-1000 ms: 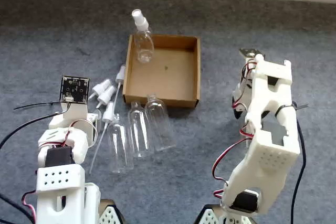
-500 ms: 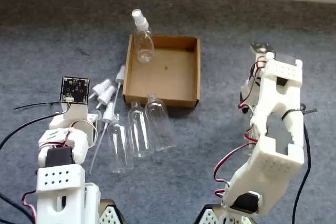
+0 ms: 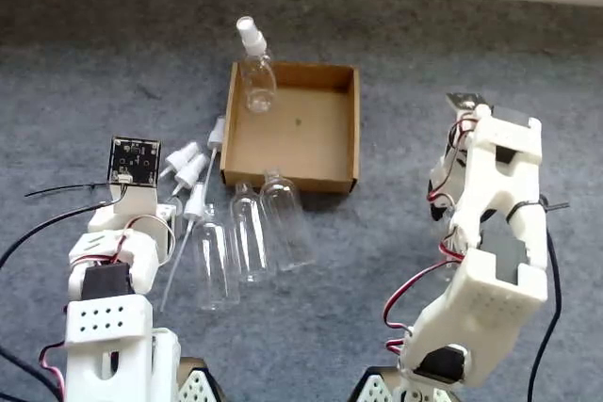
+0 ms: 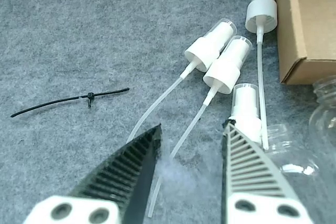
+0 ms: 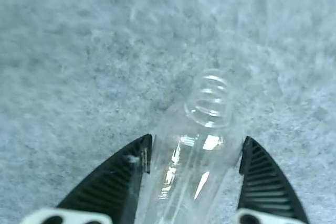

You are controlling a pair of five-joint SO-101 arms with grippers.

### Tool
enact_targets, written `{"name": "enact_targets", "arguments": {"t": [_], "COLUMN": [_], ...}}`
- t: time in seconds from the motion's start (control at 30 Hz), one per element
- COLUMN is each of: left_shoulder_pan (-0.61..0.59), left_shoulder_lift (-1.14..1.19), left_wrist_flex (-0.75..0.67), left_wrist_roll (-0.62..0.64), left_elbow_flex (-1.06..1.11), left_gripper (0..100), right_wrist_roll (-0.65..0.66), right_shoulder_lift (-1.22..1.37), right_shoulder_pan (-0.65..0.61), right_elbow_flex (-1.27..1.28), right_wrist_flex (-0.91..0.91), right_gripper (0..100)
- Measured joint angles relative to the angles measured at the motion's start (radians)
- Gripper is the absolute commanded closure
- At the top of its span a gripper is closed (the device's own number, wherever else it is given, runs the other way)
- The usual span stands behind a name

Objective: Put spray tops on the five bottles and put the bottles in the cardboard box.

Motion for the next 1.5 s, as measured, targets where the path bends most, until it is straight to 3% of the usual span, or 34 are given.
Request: {"name": "enact_targets", "arguments": {"t": [0.2, 0.43, 0.6, 0.9, 1.13, 1.5], "left_shoulder_pan": [0.000, 0.000, 0.000, 0.000, 0.000, 0.000], "left_shoulder_lift": [0.000, 0.000, 0.000, 0.002, 0.229, 1.019], "left_wrist_flex": [0.000, 0.000, 0.000, 0.055, 0.293, 0.525], "left_wrist_roll": [0.000, 0.000, 0.000, 0.000, -0.005, -0.193], "left_elbow_flex": [0.000, 0.000, 0.000, -0.046, -0.387, -1.186], "left_gripper": [82, 82, 82, 82, 82, 82], "right_wrist_roll": [0.000, 0.000, 0.000, -0.014, -0.060, -0.130], "right_shoulder_lift": [0.000, 0.000, 0.000, -0.028, -0.338, -1.003], "right_shoulder_pan": [0.003, 0.005, 0.003, -0.026, -0.126, -0.339], "right_elbow_flex": [0.000, 0.000, -0.026, -0.311, -0.305, 0.563], "right_wrist_flex": [0.000, 0.000, 0.002, 0.232, 0.269, -0.098], "right_gripper": [78.3, 94.2, 98.5, 99.5, 99.5, 99.5]}}
